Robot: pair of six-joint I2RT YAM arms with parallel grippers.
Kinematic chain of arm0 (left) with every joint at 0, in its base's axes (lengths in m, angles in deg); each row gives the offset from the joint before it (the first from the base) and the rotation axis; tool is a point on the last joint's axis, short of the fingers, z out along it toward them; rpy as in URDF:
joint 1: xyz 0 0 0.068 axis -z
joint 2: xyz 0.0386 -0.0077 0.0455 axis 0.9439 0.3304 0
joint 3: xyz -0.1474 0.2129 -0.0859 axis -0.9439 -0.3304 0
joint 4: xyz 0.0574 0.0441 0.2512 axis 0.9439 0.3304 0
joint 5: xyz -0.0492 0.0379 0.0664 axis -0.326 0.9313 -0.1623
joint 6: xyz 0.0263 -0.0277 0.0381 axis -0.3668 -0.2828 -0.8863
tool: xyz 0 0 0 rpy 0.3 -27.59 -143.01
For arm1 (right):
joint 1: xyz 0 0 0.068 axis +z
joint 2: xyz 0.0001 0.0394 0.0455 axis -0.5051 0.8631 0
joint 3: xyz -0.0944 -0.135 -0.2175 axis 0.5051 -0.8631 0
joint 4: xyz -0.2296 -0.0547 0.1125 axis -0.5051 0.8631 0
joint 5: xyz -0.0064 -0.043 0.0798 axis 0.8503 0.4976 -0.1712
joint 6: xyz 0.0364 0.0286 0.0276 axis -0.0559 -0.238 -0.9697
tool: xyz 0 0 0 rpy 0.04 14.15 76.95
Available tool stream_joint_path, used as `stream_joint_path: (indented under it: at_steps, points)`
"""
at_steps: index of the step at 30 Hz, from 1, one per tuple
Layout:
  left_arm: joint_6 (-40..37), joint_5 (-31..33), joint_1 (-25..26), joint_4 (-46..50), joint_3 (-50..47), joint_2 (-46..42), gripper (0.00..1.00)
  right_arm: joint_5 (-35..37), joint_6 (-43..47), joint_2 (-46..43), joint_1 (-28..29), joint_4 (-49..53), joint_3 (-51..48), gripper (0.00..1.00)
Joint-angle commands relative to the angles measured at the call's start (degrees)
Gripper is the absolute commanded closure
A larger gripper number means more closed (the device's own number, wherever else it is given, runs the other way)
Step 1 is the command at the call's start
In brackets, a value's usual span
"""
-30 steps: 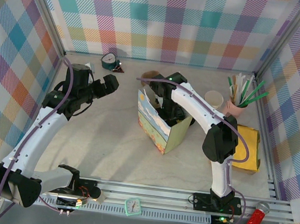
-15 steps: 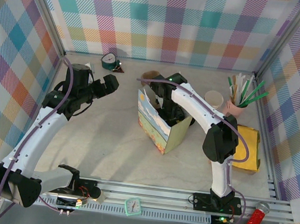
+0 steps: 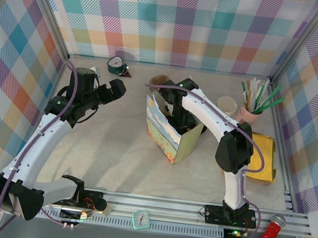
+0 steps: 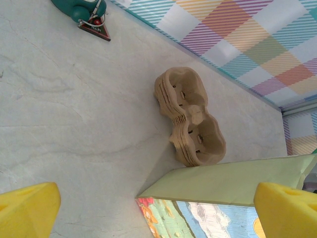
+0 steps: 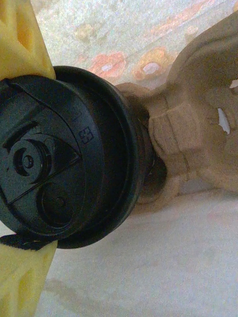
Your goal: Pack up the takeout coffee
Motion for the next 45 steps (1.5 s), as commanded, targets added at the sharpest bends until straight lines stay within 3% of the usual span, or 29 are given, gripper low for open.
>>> stream_joint_path:
  at_steps: [1, 45]
  points:
    - [-0.2, -0.6, -0.4, 0.0, 1.4, 0.2, 0.00, -0.1, 0.2, -0.2, -0.6, -0.1, -1.8, 0.30]
    - [-0.3, -0.8, -0.4, -0.1, 1.5, 0.4, 0.00, -0.6, -0.1, -0.2, -0.6, -2.0, -4.3, 0.30]
